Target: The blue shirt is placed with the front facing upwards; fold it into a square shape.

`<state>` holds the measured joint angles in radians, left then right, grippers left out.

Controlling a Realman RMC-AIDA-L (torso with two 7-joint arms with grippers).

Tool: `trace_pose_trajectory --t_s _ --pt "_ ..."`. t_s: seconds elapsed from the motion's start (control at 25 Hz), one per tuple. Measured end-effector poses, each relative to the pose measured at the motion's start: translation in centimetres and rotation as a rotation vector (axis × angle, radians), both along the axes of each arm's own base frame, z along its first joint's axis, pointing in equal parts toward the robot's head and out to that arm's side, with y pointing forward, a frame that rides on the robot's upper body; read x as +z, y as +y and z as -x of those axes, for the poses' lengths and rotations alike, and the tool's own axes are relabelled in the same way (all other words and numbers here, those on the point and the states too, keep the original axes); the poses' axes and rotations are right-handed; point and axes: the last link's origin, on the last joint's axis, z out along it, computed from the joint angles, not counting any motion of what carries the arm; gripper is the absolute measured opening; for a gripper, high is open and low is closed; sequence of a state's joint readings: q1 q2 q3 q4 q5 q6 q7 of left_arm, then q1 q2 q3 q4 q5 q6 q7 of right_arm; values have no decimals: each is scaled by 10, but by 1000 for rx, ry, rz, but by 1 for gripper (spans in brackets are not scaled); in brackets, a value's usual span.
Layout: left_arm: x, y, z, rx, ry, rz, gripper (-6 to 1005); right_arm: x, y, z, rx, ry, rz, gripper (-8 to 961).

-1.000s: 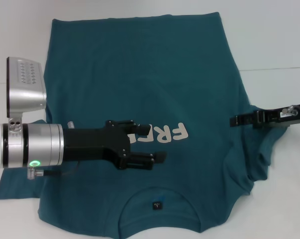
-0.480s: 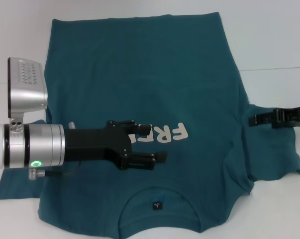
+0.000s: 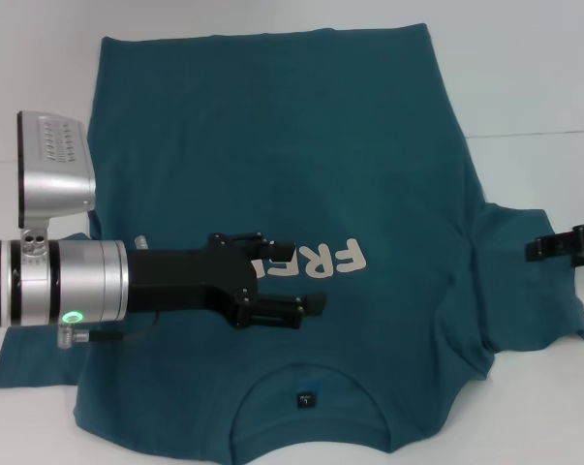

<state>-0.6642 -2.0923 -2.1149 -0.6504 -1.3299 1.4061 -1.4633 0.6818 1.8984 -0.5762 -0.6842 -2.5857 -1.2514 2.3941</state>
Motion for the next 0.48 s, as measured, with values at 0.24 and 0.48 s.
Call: trace_pose_trajectory --t_s 0.24,0.48 --pt "0 0 0 1 0 -2 875 12 -5 -9 -35 -8 -16 890" --pt "0 1 0 1 -1 -2 875 10 -9 -14 -45 -8 -8 891"
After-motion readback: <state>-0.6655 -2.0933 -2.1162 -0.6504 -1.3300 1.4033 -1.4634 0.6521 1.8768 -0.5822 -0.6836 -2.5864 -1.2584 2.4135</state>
